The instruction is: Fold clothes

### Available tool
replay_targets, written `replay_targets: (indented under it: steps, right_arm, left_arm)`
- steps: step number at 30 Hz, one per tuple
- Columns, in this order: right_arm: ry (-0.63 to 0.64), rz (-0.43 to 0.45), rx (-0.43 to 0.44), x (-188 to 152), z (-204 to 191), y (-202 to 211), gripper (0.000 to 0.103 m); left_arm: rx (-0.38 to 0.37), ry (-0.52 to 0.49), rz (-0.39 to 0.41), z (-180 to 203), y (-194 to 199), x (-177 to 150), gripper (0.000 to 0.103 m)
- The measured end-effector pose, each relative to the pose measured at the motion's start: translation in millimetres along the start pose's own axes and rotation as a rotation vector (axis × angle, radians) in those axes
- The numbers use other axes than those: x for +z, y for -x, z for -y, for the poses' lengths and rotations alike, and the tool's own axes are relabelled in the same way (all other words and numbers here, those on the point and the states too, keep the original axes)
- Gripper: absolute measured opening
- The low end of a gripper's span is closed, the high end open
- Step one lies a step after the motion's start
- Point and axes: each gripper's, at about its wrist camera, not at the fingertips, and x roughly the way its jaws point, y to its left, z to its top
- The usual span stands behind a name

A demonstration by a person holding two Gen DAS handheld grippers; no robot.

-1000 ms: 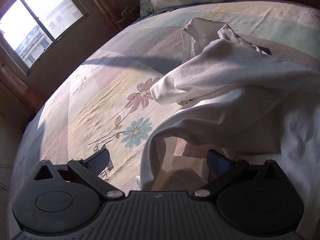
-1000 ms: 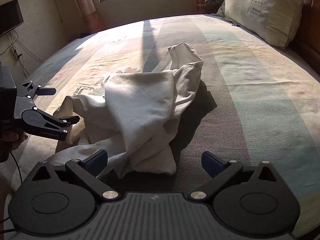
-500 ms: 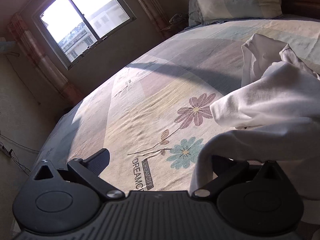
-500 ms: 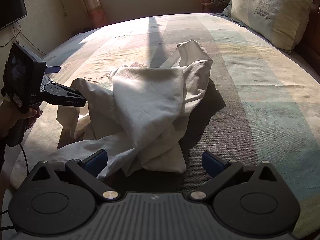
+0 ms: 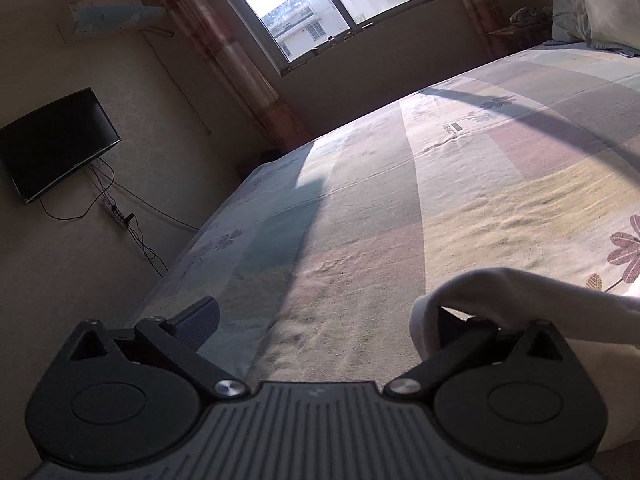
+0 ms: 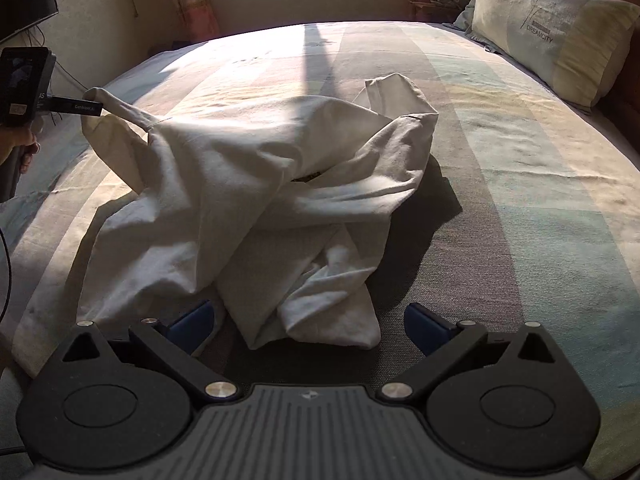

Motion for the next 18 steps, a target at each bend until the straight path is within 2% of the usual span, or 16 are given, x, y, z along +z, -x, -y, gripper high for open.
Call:
replay_targets:
  steps: [5, 7, 9, 12, 18]
  right_arm:
    - [-0.003, -0.012, -0.016, 1.2, 3.8, -2.7, 0.103]
    - [-0.005, -0.022, -0.021, 1.6, 5.6, -7.2, 0.103]
    - [-0.005, -0.032, -0.021, 1.5, 5.2, -11.4, 0.103]
    - [-0.006, -0.044, -0.015, 0.6, 2.8, -16.7, 0.103]
    - [0.004, -0.054, 0.001, -2.7, -2.8, -19.4, 0.103]
  left_arm:
    - [0.088, 0.028, -0.053, -25.7, -31.9, 2.8, 0.103]
    - [0.099, 0.037, -0.077, -31.2, -41.9, 1.9, 0.103]
    - [0.056, 0.051, -0.119, -32.8, -51.1, 0.0, 0.102]
    - [-0.082, 0.034, -0.184, -24.6, -56.2, -9.4, 0.102]
    - [-0.254, 0.004, -0.216, -8.1, -32.9, -31.3, 0.102]
